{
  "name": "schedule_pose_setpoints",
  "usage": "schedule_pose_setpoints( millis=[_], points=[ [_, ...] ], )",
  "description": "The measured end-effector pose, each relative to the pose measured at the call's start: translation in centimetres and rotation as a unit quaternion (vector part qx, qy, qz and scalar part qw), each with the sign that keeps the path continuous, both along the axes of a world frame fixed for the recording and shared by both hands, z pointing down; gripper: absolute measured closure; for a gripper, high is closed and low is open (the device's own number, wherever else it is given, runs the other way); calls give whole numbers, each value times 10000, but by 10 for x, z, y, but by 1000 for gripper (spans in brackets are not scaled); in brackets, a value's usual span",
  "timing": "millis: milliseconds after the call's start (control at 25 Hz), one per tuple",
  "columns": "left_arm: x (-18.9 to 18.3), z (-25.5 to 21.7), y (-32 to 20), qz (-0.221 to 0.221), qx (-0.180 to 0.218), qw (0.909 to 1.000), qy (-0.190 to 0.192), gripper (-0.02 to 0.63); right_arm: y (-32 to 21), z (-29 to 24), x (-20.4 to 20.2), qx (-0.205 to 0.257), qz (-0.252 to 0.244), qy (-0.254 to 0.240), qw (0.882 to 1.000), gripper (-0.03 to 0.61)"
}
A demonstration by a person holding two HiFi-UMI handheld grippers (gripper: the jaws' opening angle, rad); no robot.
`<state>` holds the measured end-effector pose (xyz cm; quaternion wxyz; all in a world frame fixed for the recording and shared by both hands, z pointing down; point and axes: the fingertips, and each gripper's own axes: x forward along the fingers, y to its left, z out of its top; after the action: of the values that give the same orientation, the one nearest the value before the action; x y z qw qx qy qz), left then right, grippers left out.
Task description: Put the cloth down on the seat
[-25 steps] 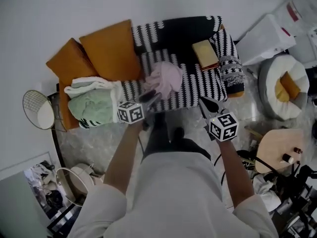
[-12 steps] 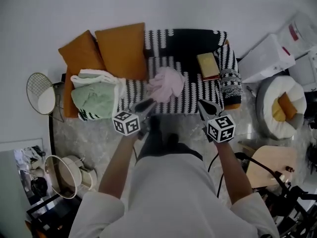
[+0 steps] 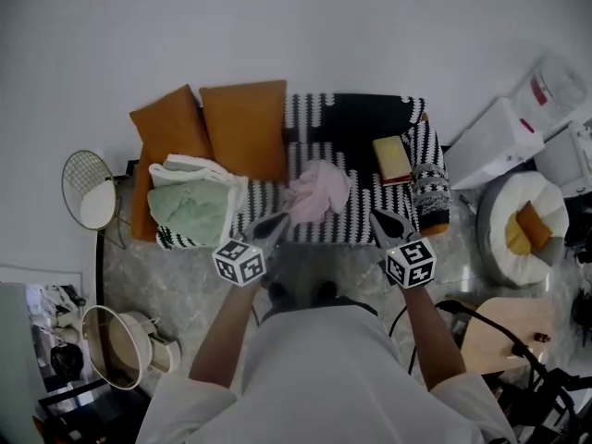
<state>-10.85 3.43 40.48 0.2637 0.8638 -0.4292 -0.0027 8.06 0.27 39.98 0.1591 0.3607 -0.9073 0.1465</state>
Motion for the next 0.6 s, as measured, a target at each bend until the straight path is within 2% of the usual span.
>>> schedule_pose_setpoints(
  millis=[280, 600],
  points=[
    [-40, -36, 20, 8, 385, 9988, -285, 612, 16, -36, -29, 273, 277, -174, 9991, 574],
    [-78, -56, 31, 81, 556, 9980, -286, 612, 34, -44, -47, 303, 457, -137, 9984, 574]
  ],
)
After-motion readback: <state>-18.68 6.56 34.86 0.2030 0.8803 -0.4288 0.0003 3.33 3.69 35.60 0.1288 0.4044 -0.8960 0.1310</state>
